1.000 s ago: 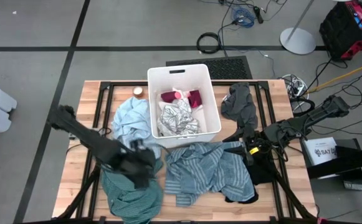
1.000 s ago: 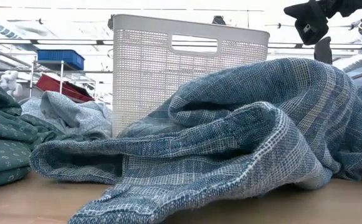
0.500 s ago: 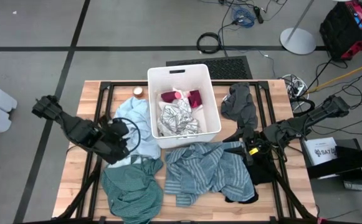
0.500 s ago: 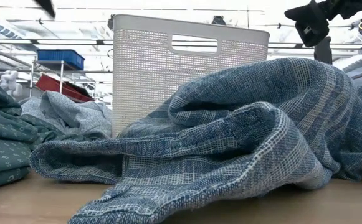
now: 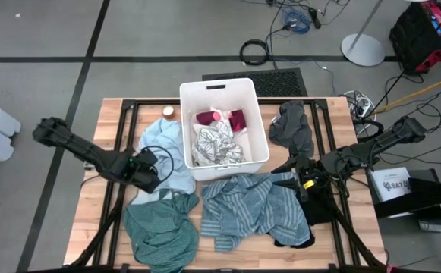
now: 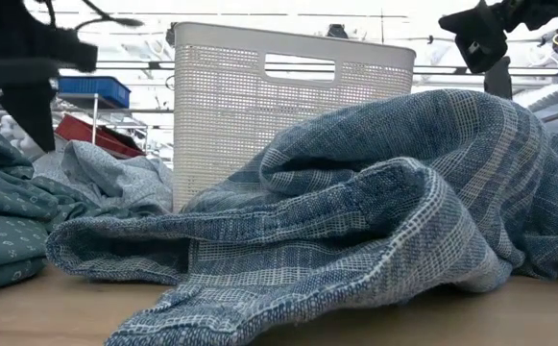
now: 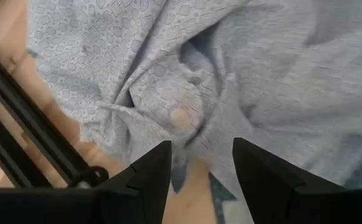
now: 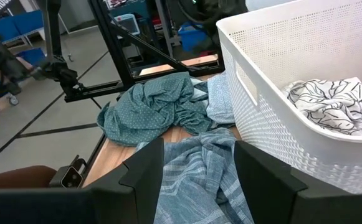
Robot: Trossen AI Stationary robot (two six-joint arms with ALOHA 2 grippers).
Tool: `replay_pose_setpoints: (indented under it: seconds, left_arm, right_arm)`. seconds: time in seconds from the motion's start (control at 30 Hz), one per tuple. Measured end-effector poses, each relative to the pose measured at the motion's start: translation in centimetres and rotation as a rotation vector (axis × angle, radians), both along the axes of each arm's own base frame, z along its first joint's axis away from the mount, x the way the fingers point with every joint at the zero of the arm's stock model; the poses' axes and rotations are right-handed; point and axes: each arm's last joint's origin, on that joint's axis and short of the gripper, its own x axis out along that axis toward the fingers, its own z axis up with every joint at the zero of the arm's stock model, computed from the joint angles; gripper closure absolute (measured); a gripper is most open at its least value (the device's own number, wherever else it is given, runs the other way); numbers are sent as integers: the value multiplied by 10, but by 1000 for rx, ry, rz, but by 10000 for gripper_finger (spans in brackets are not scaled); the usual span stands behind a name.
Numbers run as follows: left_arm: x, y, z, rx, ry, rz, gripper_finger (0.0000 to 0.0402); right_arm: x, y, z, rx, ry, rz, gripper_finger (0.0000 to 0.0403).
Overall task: Sort clothes
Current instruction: Put the light blue shirt into the white laundry bin
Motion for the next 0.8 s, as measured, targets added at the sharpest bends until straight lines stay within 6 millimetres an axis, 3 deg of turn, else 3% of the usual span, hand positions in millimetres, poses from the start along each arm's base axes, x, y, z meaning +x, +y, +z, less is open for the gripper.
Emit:
replay_pose_setpoints:
  seconds: [0.23,0.53,0.6,0.73,0.8]
  left_arm:
    - [0,13,-14,23,37,33,220]
    - [3,27,-18,56,55,65,231]
    - [5,30,-18,53,44,68,256]
    - [7,33,-18,48,23,91,354]
    - [8,34,-18,46,13,99,384]
  right_arm:
    - [0,0,0,0,0,-1,220]
    - [0,0,0,-10,-1,-6,220]
    - [0,0,0,-13,-1,-6,220]
    - [0,0,0,-13,-1,-6,220]
    - [0,0,0,-13,-1,-6,220]
